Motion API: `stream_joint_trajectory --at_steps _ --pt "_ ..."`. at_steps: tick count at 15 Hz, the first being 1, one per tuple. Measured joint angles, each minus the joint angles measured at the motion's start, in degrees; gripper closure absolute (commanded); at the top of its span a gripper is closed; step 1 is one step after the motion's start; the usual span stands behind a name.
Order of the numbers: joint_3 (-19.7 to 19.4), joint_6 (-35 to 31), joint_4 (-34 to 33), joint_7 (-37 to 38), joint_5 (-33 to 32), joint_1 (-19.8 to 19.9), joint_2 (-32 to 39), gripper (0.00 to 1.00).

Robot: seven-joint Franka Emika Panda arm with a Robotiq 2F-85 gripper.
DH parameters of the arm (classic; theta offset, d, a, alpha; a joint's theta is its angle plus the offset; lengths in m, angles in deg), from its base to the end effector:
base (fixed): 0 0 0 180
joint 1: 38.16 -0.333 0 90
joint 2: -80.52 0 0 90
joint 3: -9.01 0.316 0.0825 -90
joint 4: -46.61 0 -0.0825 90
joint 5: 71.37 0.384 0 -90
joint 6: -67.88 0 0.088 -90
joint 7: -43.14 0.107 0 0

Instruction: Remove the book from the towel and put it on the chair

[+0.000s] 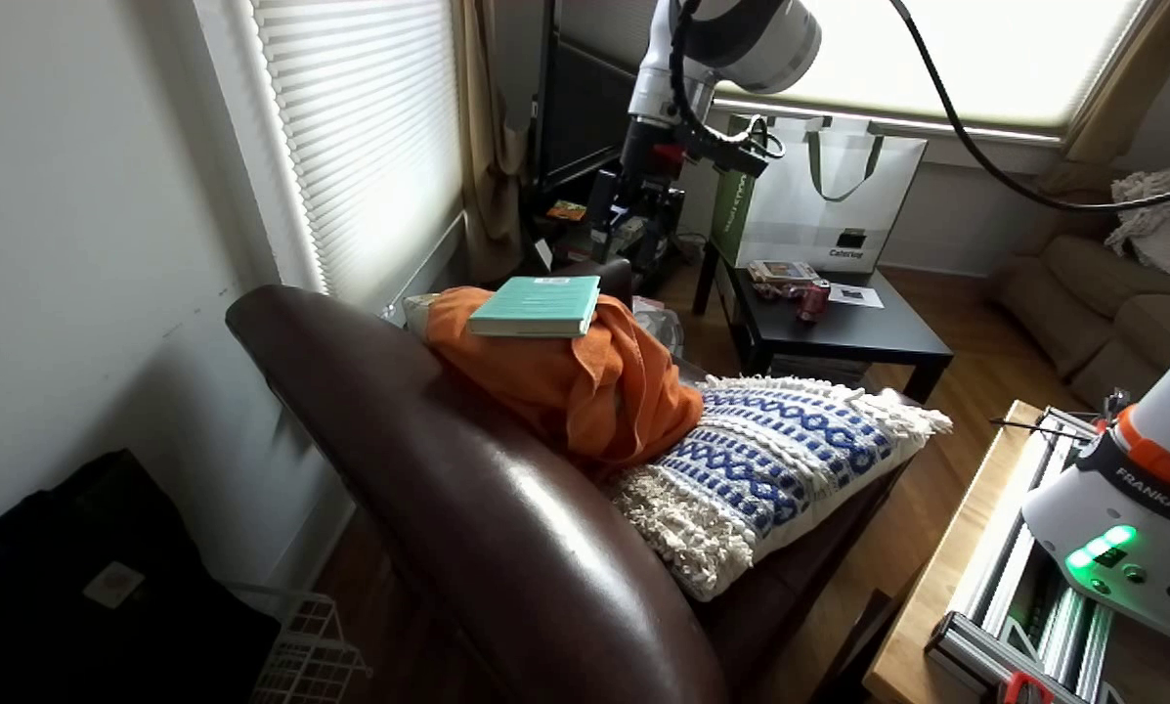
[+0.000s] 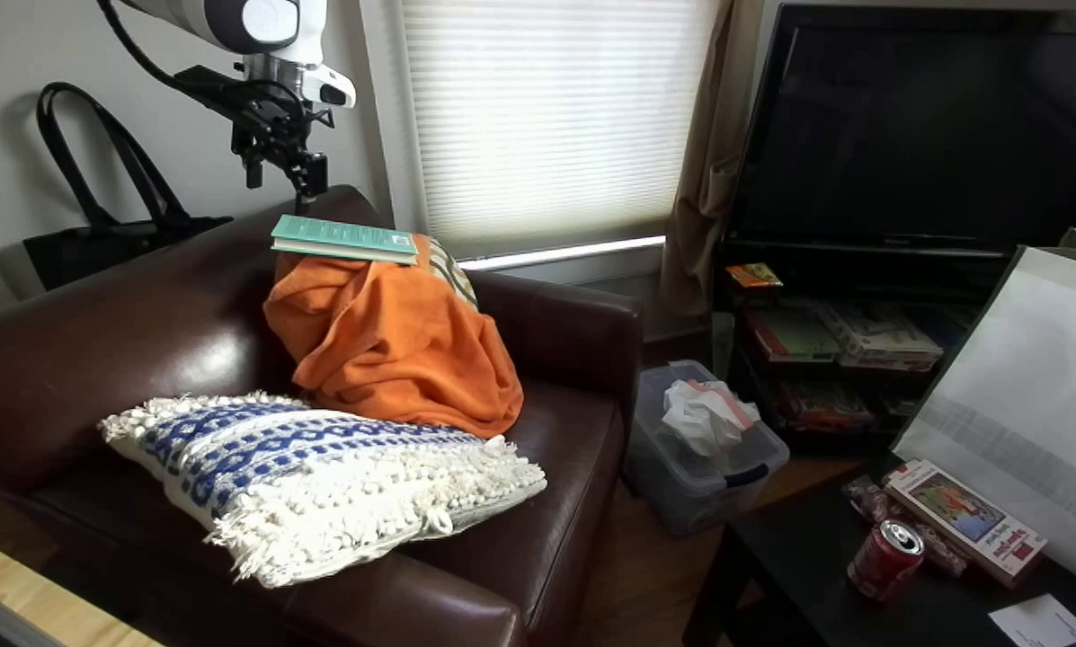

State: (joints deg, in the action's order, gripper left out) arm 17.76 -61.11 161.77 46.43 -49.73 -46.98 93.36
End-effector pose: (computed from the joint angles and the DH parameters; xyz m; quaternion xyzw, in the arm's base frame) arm 0.5651 0.1868 0.3493 -0.9865 -0.0040 0.0217 0.1624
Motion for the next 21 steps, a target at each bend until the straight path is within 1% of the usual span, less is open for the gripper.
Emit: stream_joint_trajectory --at_steps 4,6,9,11,13,15,16,17,20,21 --pt "0.13 0.00 -0.12 0.16 0.47 0.02 -0.21 0.00" --pt "0.13 -0.32 -0.10 0.81 4.71 0.48 0.10 0.00" --pt "0.14 -1.18 0.68 0.60 13.76 2.20 1.58 0.00" --pt "0.21 -3.64 2.16 0.56 20.03 2.60 2.89 0.00" --pt "0.72 -7.45 4.47 0.49 26.93 2.52 4.25 0.00" --pt "1.56 -14.06 7.28 0.20 32.75 1.94 5.47 0.00" --pt "1.89 -16.87 8.52 -0.03 34.11 1.48 5.86 0.00" --pt "2.03 -18.24 9.23 -0.04 34.72 1.05 6.05 0.00" --pt "2.05 -18.96 9.35 -0.04 35.43 0.76 6.05 0.00" --pt "2.33 -20.35 9.24 -1.14 38.04 0.84 6.05 0.00"
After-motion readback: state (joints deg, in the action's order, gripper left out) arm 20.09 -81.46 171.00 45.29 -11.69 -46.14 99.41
